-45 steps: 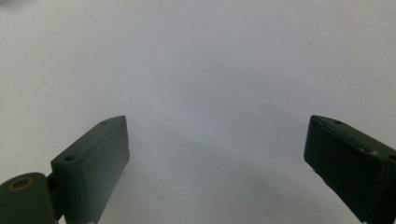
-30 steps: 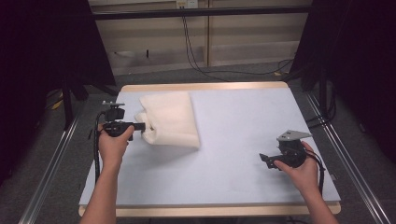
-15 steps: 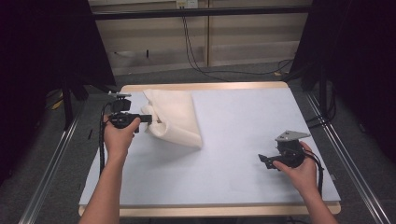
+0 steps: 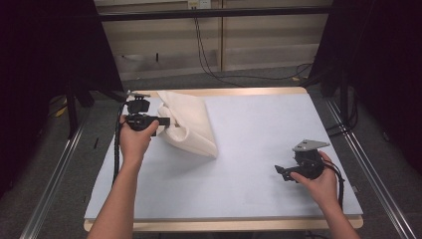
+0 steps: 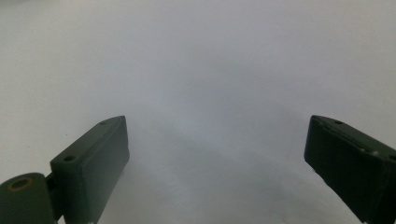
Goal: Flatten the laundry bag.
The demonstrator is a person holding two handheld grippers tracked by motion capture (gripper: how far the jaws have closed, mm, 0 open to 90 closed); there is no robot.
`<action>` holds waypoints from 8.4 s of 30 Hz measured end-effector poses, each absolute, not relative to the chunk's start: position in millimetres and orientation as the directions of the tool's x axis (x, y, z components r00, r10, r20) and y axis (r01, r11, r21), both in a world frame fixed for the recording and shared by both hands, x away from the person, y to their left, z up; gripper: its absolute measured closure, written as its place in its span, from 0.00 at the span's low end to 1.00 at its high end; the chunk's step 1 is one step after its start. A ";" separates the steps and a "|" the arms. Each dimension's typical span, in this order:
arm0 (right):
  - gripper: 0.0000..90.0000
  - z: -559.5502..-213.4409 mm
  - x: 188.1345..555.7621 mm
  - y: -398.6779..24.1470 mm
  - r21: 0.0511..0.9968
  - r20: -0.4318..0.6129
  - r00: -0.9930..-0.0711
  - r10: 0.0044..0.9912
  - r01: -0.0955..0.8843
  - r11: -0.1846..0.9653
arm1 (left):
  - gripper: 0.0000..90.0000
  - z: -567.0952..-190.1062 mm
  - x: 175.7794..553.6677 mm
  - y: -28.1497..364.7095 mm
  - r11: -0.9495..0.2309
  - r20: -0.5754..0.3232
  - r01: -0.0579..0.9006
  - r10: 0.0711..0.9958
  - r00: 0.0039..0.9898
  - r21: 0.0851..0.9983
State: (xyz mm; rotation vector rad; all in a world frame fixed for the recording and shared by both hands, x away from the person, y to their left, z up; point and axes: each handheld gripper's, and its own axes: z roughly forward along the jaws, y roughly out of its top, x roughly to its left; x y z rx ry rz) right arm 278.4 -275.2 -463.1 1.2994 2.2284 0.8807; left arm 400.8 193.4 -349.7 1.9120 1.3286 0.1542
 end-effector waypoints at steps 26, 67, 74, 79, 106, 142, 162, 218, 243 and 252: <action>0.07 -465.2 278.2 -271.8 0.688 -0.045 -0.499 0.865 0.612 0.389 | 0.92 -348.7 405.5 160.8 -0.141 -0.362 0.726 0.793 0.490 0.673; 0.07 -466.9 274.3 -268.5 0.679 -0.059 -0.505 0.861 0.612 0.405 | 0.70 -359.0 407.1 114.8 -0.163 -0.350 0.658 0.740 0.574 0.735; 0.07 -466.9 274.0 -268.4 0.677 -0.060 -0.506 0.860 0.613 0.408 | 0.62 -361.4 408.2 119.2 -0.194 -0.319 0.662 0.757 0.570 0.724; 0.07 -467.2 273.8 -268.2 0.677 -0.058 -0.510 0.858 0.612 0.409 | 0.53 -366.7 411.9 128.6 -0.233 -0.272 0.670 0.784 0.558 0.705; 0.07 -469.6 274.4 -265.3 0.673 -0.070 -0.509 0.858 0.610 0.418 | 0.33 -410.8 443.1 215.1 -0.186 -0.178 0.717 0.899 0.400 0.672; 0.07 -471.4 276.0 -265.4 0.670 -0.061 -0.521 0.852 0.611 0.422 | 0.95 -418.5 444.6 205.7 -0.182 -0.294 0.764 0.849 0.440 0.619; 0.07 -471.4 276.3 -256.9 0.669 -0.065 -0.529 0.846 0.606 0.431 | 0.95 -412.2 385.2 191.3 -0.166 -0.370 0.684 0.738 0.564 0.710; 0.32 -455.8 353.0 -229.2 0.775 0.083 -0.425 0.901 0.596 0.210 | 0.95 -461.8 302.7 203.9 -0.276 -0.430 0.710 0.637 0.640 0.648; 0.95 -467.8 313.7 -242.5 0.810 0.105 -0.638 0.763 0.500 0.307 | 0.95 -466.3 296.8 214.1 -0.252 -0.459 0.754 0.663 0.591 0.607; 0.96 -482.1 289.8 -249.6 0.809 0.060 -0.679 0.732 0.463 0.363 | 0.95 -468.7 290.9 226.7 -0.224 -0.480 0.783 0.683 0.551 0.580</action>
